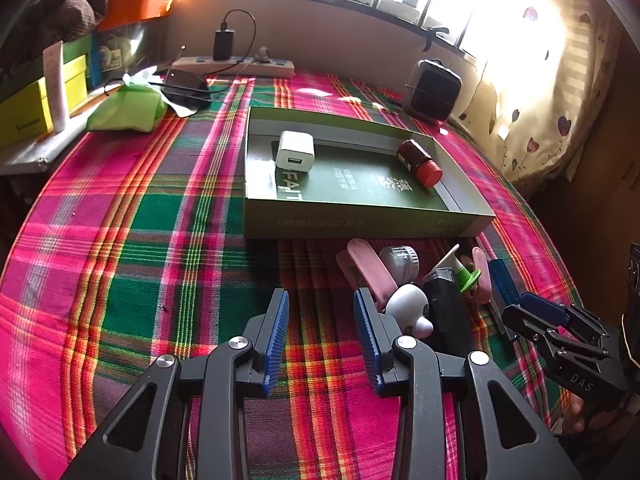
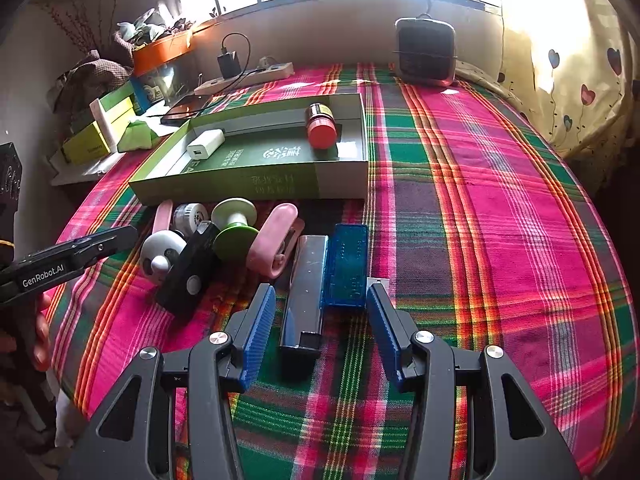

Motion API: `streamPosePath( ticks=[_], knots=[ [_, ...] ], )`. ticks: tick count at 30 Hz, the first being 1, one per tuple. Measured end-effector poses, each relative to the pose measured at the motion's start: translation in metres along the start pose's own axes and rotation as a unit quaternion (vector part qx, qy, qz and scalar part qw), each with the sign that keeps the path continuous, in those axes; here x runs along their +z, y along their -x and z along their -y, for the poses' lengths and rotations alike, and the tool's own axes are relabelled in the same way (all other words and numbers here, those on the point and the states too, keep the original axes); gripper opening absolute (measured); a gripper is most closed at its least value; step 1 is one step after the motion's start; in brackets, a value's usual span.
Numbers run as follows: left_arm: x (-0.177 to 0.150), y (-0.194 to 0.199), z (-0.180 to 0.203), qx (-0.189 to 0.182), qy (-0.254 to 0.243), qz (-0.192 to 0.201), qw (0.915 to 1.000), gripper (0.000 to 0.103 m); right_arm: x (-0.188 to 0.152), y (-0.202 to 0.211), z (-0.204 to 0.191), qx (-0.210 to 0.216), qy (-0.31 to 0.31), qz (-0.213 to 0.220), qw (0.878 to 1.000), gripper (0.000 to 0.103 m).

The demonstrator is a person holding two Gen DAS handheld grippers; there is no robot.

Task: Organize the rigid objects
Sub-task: 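Withdraw both tools from the box back toward the remaining objects, then grasp the blue USB stick with the right tool while the left tool reaches the panda toy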

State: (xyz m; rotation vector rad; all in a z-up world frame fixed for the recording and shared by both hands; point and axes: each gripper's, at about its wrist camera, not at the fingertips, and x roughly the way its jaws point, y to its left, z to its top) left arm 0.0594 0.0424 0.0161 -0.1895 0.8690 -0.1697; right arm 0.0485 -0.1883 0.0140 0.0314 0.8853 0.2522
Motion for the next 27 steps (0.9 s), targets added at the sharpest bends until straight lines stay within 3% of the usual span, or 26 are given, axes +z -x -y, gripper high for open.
streamPosePath(
  ticks=[7,14,19,27],
  knots=[
    [-0.003,-0.002,-0.002,-0.003,0.0,-0.006,1.0,0.033,0.009,-0.002,0.013,-0.016,-0.026,0.009,1.0,0.049],
    [-0.004,-0.004,0.001,-0.009,-0.004,-0.012,0.9999,0.033,0.021,-0.015,0.009,-0.029,-0.004,0.006,1.0,0.048],
    [-0.004,-0.006,0.004,-0.011,-0.005,-0.015,0.9998,0.033,0.027,-0.022,0.008,-0.027,0.006,-0.001,1.0,0.037],
    [-0.003,-0.007,0.009,-0.016,-0.007,-0.018,0.9997,0.033,0.027,-0.024,0.015,-0.007,-0.009,-0.003,1.0,0.035]
  ],
)
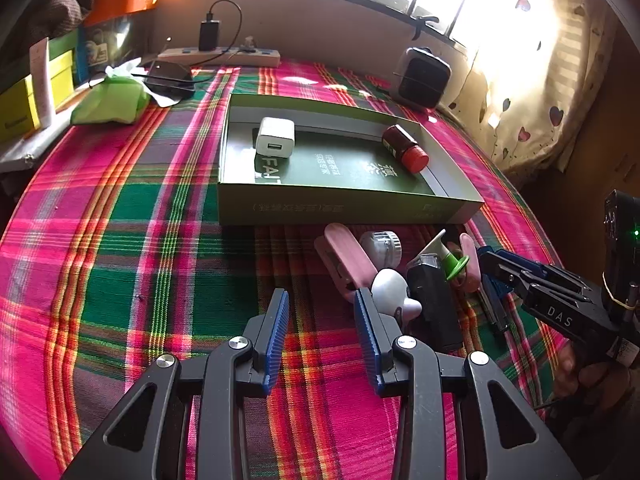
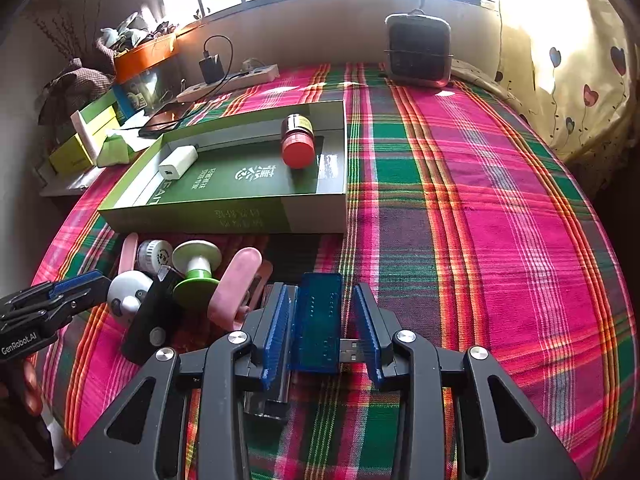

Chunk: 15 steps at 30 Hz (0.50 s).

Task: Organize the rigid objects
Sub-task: 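Grasp the blue USB stick with the right tool while the left tool reaches the panda toy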

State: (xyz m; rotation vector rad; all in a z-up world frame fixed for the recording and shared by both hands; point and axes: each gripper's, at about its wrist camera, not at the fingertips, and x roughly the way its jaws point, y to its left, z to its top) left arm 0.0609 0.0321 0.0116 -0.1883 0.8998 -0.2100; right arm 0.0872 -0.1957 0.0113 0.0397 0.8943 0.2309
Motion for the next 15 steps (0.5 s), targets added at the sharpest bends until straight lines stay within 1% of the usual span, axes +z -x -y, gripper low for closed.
streamPosePath(
  ticks=[4,7,11,12,15],
  knots=[
    [0.0,0.002,0.002,-0.003,0.001,0.001,1.0,0.033,-0.001,0.001,0.004,-0.002,0.001,0.001,1.0,0.033],
    [0.0,0.003,0.005,-0.01,0.0,0.003,1.0,0.033,-0.003,0.0,0.005,-0.01,0.006,-0.005,1.0,0.03],
    [0.0,0.002,0.009,-0.012,-0.001,0.0,0.9999,0.033,-0.006,-0.002,0.005,-0.014,0.016,-0.005,1.0,0.029],
    [0.0,0.002,0.01,-0.013,0.0,-0.001,0.9999,0.033,-0.006,-0.002,0.004,-0.015,0.019,-0.004,1.0,0.026],
    [-0.001,0.003,0.013,-0.017,-0.002,-0.001,0.9999,0.033,-0.006,-0.001,0.005,-0.012,0.02,-0.001,1.0,0.025]
  ],
)
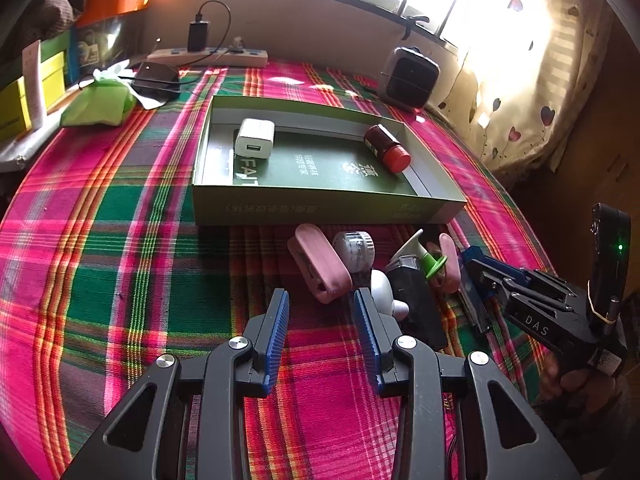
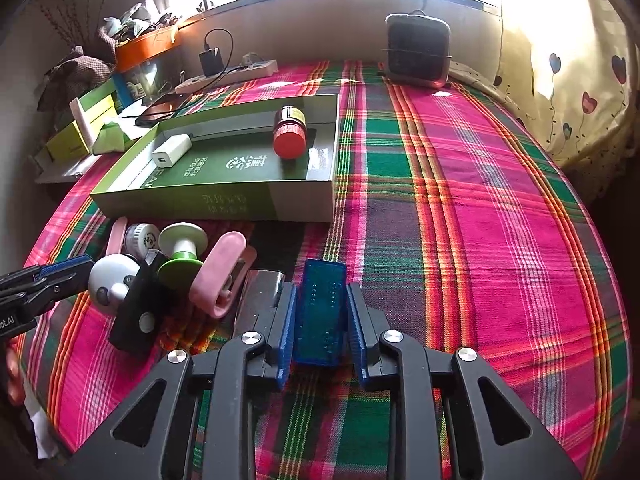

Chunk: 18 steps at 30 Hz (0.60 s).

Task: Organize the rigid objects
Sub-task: 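Grasp the blue USB stick with the right tool while the left tool reaches the panda toy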

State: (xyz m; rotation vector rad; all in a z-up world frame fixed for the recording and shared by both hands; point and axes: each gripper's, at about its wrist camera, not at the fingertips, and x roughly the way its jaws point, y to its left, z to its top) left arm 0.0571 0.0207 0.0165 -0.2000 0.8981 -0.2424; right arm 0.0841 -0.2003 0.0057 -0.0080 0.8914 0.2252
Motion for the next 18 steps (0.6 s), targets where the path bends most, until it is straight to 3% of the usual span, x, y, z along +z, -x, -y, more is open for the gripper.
streamPosePath(
  ticks=[18],
  knots=[
    [-0.015,0.01,0.004,-0.009,0.006,-0.007,0.9999,0.033,-0.008,0.008,0.015,-0.019,0.009,0.01,1.0,0.025]
  ],
)
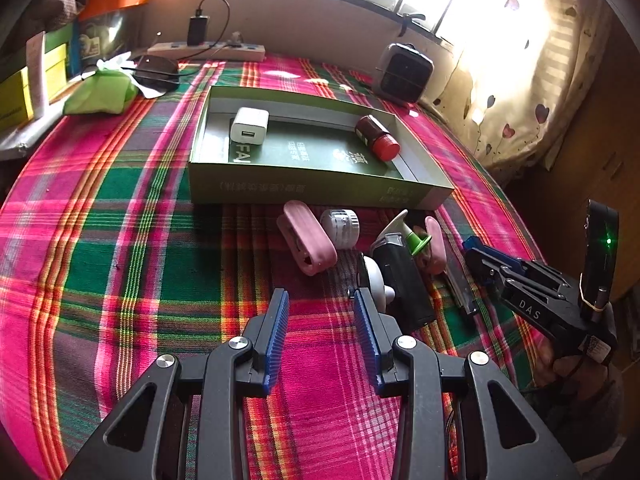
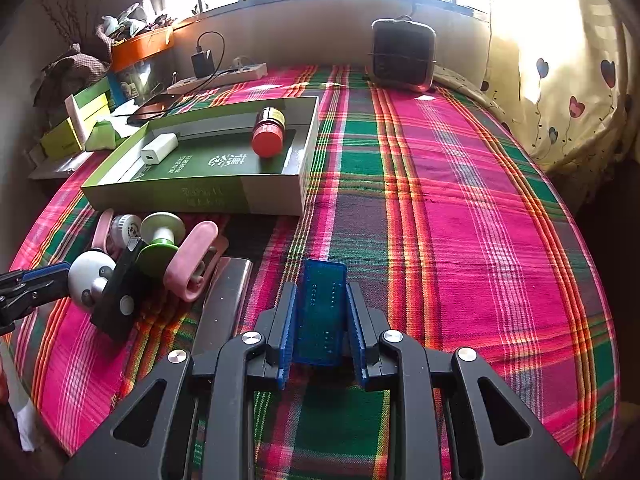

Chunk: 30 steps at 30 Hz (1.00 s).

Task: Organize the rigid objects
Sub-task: 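Grasp the blue USB stick with the right tool while the left tool reaches the panda toy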

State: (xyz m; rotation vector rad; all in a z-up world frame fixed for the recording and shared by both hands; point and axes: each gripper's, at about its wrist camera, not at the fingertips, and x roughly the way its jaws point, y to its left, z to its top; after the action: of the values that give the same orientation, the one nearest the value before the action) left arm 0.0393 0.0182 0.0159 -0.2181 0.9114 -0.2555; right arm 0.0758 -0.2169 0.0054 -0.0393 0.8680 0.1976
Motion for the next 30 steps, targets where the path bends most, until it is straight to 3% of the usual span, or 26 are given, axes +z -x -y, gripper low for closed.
streamPosePath(
  ticks=[15,21,30],
  knots=[
    [-0.01,0.006,0.006,-0.017,0.006,-0.005,0.9998,0.033,-0.001,0.001,0.001,0.006,0.001,0.005,1.0,0.025],
    [-0.01,0.011,0.006,-0.035,0.014,0.002,0.9993,0.04,-0.001,0.001,0.002,0.009,0.0,0.005,1.0,0.025],
    [-0.01,-0.005,0.008,-0.01,0.015,-0.024,0.9996,0.041,-0.002,0.002,0.002,0.013,0.0,0.006,1.0,0.025]
  ],
)
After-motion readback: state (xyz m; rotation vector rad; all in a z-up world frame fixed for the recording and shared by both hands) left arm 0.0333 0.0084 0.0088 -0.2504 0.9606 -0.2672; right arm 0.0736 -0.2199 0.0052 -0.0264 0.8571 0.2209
